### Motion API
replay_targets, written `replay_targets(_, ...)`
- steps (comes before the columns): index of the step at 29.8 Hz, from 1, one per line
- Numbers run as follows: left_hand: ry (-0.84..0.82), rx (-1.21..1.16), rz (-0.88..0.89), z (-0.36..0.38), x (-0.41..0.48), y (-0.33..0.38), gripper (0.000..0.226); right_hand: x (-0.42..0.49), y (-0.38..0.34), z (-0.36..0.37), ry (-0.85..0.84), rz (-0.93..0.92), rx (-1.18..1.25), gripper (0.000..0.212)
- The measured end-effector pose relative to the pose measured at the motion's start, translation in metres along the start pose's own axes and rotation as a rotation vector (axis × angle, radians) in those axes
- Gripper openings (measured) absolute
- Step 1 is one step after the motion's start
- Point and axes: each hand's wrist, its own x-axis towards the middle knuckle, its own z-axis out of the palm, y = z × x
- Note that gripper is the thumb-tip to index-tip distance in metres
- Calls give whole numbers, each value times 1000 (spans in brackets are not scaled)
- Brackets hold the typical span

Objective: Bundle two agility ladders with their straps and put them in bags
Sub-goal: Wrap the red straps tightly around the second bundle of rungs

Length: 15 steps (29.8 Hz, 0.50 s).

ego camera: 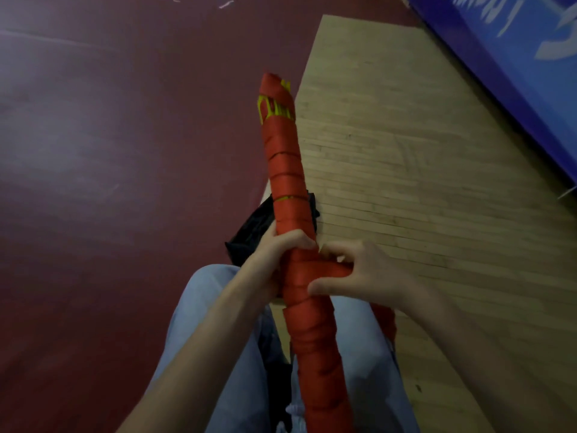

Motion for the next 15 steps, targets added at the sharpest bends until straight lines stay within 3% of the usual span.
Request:
replay_targets(5, -342, -282, 7, -3, 7, -6, 51, 11, 9, -11, -70, 93, 170, 46)
replay_targets(7, -388, -332, 11, -7, 8, -10, 58, 11, 12, -6, -191, 172, 234, 68)
replay_targets(9, -337, -308, 26, -4, 6, -9, 71, 3, 18, 4, -254, 251, 389, 87)
replay_targets(11, -216, -89, 83, 5, 0, 0, 66, -3, 20, 12, -182, 266, 496, 83)
replay_targets(13, -26, 190, 169, 12, -2, 11, 49, -6, 10, 17, -51, 256, 367, 78)
replay_targets(15, 116, 213, 176, 17, 2, 14, 33, -11, 2, 16, 91, 215, 49, 68)
